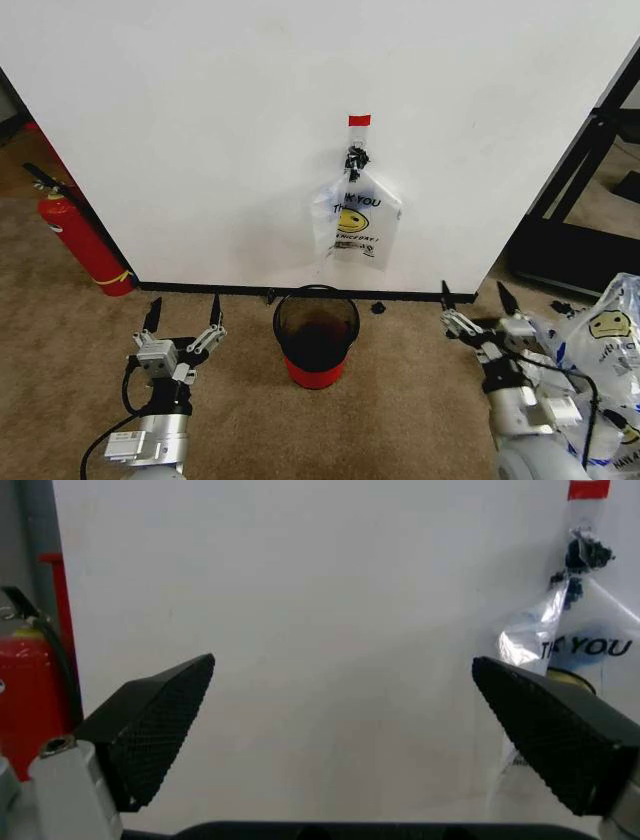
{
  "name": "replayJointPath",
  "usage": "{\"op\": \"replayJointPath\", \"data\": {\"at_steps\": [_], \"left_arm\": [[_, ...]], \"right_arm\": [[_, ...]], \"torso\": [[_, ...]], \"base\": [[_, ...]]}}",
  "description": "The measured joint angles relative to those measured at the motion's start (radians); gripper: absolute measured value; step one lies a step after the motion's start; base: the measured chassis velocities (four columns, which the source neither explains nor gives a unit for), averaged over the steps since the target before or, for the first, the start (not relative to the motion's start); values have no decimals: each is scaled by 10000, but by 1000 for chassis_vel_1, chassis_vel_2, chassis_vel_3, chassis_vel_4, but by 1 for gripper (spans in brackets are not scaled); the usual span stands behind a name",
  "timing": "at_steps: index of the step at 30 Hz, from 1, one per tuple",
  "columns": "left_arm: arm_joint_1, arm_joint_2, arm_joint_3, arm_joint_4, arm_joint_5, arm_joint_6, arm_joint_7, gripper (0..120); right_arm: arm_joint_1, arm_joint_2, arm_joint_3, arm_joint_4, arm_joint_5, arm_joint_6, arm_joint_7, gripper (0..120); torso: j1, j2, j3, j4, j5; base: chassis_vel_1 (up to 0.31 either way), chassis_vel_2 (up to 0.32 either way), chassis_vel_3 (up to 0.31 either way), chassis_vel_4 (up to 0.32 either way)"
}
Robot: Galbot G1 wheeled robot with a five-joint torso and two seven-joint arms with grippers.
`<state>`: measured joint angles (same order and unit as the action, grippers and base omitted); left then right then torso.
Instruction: Pick up the garbage bag from the wall and place it over the trash bin.
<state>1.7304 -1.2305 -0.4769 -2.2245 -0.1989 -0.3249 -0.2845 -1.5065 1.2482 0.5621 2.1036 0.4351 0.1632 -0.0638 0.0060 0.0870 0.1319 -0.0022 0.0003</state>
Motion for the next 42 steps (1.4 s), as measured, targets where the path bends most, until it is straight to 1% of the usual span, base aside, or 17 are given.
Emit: {"op": "replayJointPath", "data": {"at_steps": [3,5,8,9,10,12,16,17,18,19,21,24,25,29,32,36,42], "left_arm": [[-65,-5,13,61,-16,14,1,100],[-83,-5,16,68,-15,17,-2,100],[-269,214,50,199,-49,82,1,100],[-269,214,50,199,-49,82,1,100],[-327,315,53,276,-68,113,-1,100],[-401,425,75,420,-82,154,0,100],[-479,469,170,671,-54,202,2,100],[-480,459,186,704,-41,209,6,100],[-480,459,186,704,-41,209,6,100],[-473,448,199,738,-24,214,8,100],[-448,439,200,796,-12,215,15,100],[-458,440,195,905,-5,215,18,100],[-458,440,195,905,-5,215,18,100],[-533,464,183,992,-5,207,16,100],[-562,479,177,1002,-6,198,15,100],[-547,476,158,992,-8,163,13,100],[-490,460,130,972,-15,68,13,100]], "right_arm": [[1137,-744,-594,-789,1652,-423,-476,100],[1299,-836,-680,-922,1884,-470,-544,100],[3068,-1550,-1575,-2257,3623,-787,-1110,100],[3068,-1550,-1575,-2257,3623,-787,-1110,100],[3713,-1672,-1972,-2772,4134,-881,-1264,100],[4722,-1701,-2599,-3610,4861,-1051,-1441,100],[6670,-1229,-3560,-5432,5771,-1287,-1778,100],[7053,-1081,-3691,-5805,5870,-1311,-1874,100],[7053,-1081,-3691,-5805,5870,-1311,-1874,100],[7682,-794,-3864,-6437,6051,-1398,-2122,100],[8473,-304,-4031,-7383,6256,-1551,-2619,100],[9138,251,-4183,-8435,6286,-1667,-3248,100],[9138,251,-4183,-8435,6286,-1667,-3248,100],[9778,924,-4300,-9690,6007,-1682,-3878,100],[10112,1285,-4182,-10277,5825,-1655,-4256,100],[10313,1462,-3955,-10512,5762,-1634,-4460,100],[10468,1343,-3849,-10644,5774,-1628,-4672,100]], "torso": [[0,0,0,1,-1],[0,0,1,2,-1],[1,-1,1,-1,-1],[1,-1,1,-1,-1],[1,0,2,-3,-3],[1,0,2,-1,-3],[2,-1,2,-1,-3],[2,-1,2,-1,-3],[2,-1,2,-1,-3],[2,-1,3,3,-6],[2,-1,2,3,-5],[2,-1,1,-1,-7],[2,-1,1,-1,-7],[1,-1,1,0,-6],[2,-1,1,0,-5],[1,-1,0,1,-6],[0,0,-1,-7,-6]], "base": [[0,0,0,0],[0,0,0,0],[0,0,0,0],[0,0,0,0],[0,0,0,0],[0,0,0,0],[0,0,0,0],[0,0,0,0],[0,0,0,0],[0,0,0,0],[0,0,0,0],[0,0,0,0],[0,0,0,0],[0,0,0,0],[0,0,0,0],[0,0,0,0],[0,0,0,0]]}}
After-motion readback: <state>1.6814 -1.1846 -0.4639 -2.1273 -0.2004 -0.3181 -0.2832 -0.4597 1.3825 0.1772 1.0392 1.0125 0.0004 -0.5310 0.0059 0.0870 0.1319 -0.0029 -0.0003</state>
